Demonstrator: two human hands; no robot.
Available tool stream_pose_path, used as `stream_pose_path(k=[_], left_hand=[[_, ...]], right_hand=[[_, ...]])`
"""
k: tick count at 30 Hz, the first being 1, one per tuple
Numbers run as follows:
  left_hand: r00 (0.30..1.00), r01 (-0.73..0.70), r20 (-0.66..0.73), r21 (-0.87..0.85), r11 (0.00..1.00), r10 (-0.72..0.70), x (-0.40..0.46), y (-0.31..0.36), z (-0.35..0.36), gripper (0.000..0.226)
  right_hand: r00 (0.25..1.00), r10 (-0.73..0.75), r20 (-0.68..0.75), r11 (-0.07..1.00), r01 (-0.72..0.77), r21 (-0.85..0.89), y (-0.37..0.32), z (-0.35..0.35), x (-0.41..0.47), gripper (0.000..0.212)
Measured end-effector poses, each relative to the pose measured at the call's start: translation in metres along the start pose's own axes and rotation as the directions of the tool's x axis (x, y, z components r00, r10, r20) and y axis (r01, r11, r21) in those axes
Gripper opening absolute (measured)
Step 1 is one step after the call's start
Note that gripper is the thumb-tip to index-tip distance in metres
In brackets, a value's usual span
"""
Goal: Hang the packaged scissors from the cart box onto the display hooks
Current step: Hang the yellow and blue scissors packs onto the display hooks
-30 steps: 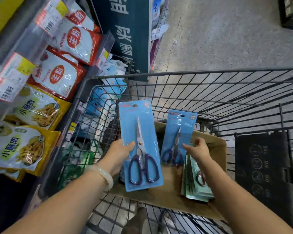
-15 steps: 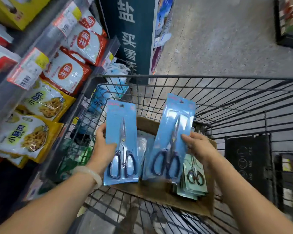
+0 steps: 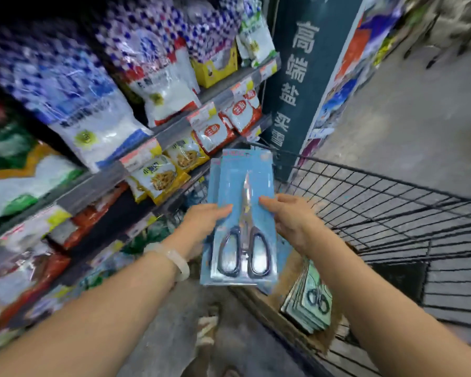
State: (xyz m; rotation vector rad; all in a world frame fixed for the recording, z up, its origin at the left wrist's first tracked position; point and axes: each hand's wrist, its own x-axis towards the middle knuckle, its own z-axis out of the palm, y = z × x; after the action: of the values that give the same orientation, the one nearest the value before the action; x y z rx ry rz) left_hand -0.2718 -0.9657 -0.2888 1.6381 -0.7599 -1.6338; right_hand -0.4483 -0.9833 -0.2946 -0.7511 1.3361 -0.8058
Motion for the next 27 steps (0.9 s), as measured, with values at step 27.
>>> stream_pose_path(k=[27], left_hand=[[0.552,-0.539,-0.829,-0.441,0.718,-0.095,-0.434,-0.230,-0.422,0.012]], right_hand=[[0.687,0.223,0.692,0.955,-0.012,-0.296,0.232,0.422,-0.358,0.010]])
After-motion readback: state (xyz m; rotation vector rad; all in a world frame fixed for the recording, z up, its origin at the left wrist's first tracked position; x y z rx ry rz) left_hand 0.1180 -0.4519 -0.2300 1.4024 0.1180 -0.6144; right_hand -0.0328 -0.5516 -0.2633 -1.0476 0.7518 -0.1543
